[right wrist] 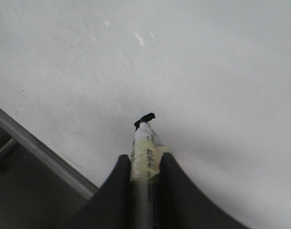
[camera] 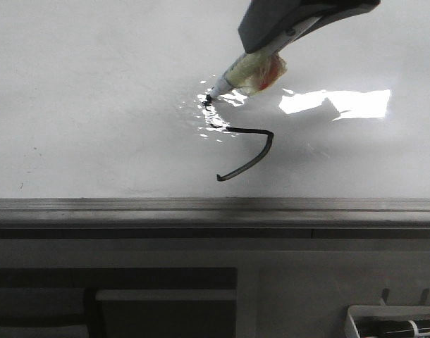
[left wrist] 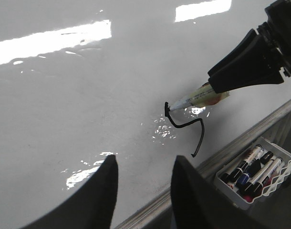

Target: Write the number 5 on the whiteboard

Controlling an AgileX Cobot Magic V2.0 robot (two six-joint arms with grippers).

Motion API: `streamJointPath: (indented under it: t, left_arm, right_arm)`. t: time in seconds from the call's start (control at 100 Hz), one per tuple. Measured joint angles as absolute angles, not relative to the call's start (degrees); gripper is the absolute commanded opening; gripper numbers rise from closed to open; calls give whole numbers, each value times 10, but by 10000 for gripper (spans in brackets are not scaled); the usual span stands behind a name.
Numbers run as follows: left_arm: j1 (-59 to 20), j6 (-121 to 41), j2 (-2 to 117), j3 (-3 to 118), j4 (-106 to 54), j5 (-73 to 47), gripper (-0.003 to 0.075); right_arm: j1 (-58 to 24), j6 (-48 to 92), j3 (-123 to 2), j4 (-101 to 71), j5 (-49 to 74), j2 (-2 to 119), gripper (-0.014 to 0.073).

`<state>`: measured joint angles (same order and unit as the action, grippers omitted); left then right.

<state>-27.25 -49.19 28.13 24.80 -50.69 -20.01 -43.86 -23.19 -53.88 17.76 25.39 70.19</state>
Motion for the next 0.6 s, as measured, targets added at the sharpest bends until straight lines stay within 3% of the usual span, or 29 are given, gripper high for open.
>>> streamJointPath:
  t: [0.6]
  left_arm:
    - [-273, -492, 281, 248, -507, -200, 240]
  right_arm:
    - [-437, -334, -543, 232, 356, 672, -40]
